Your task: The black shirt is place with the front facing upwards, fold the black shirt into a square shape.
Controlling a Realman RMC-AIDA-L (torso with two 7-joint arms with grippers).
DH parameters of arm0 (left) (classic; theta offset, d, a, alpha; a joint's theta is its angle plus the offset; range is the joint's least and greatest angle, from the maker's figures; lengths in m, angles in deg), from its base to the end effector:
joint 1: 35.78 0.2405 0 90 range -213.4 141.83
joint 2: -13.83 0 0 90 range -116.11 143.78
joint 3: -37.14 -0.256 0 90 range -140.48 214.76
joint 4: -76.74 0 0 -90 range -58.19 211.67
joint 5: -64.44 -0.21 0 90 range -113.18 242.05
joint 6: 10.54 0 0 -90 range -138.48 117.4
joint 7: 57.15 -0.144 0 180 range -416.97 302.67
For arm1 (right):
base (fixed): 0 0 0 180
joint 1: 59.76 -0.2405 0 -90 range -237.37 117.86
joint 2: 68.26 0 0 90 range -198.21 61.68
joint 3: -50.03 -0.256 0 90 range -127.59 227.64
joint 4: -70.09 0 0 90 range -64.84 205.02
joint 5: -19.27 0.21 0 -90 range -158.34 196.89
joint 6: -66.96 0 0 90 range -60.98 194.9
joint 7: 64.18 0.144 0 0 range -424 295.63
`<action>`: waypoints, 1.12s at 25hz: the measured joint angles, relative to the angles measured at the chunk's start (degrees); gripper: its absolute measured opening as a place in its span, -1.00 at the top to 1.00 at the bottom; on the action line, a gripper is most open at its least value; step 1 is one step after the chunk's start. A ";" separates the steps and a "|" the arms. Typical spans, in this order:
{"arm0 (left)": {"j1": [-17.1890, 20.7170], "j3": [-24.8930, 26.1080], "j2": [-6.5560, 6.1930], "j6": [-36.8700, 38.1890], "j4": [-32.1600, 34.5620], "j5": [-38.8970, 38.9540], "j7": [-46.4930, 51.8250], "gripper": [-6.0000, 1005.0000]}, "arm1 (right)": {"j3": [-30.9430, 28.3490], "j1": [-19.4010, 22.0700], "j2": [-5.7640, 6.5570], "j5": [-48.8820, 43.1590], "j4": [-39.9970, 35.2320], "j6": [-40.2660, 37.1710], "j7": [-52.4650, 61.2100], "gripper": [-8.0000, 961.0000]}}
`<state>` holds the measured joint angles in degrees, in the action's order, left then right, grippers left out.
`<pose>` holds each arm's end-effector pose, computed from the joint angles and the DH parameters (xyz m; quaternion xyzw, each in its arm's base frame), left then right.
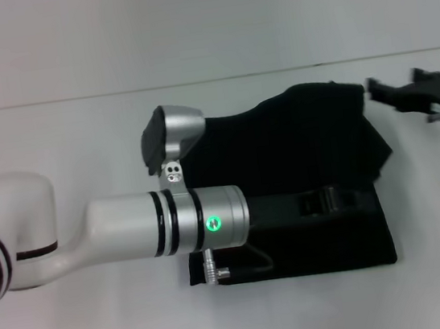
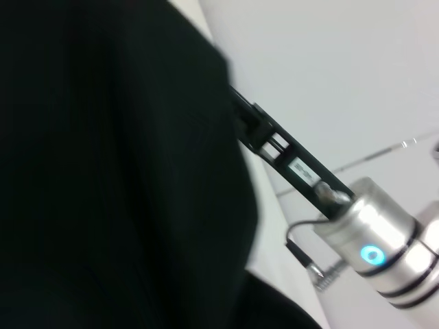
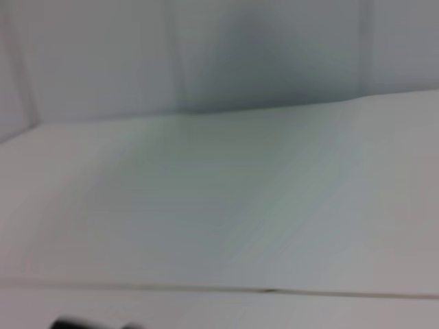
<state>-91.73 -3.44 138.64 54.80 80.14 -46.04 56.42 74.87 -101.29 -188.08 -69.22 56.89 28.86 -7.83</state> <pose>-0.1490 0.3523 -0.1451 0.7965 0.5554 0.2343 0.0475 0.3075 0.4228 -0.0155 -0.7597 0.3845 0.2160 0.4778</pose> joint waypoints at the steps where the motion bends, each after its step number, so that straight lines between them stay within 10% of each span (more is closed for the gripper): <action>1: -0.36 -0.01 0.00 0.30 -0.28 0.00 -0.82 0.76 | -0.10 0.52 0.06 1.34 -0.08 -0.01 0.00 -0.97; 5: -0.91 0.41 0.00 2.43 -0.59 0.35 -3.51 0.74 | -0.46 3.23 0.23 7.02 -0.65 -1.02 0.05 -0.97; 17: 6.41 3.40 -0.75 13.34 7.06 2.76 -6.85 -0.31 | 3.25 9.23 1.11 3.87 -1.75 -15.42 15.24 -0.97; 21: 12.94 2.39 -1.32 15.84 16.55 2.39 -7.28 -0.50 | 6.93 9.68 4.79 -3.33 -3.30 -21.89 35.36 -0.97; 28: 21.90 1.96 -7.46 18.74 22.87 2.69 -10.98 -0.77 | 9.78 9.12 11.87 -15.08 -3.80 -32.06 64.99 -0.97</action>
<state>-69.84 -1.48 131.18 73.55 103.01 -43.35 45.44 84.64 -92.17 -176.21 -84.31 53.09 -3.20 57.16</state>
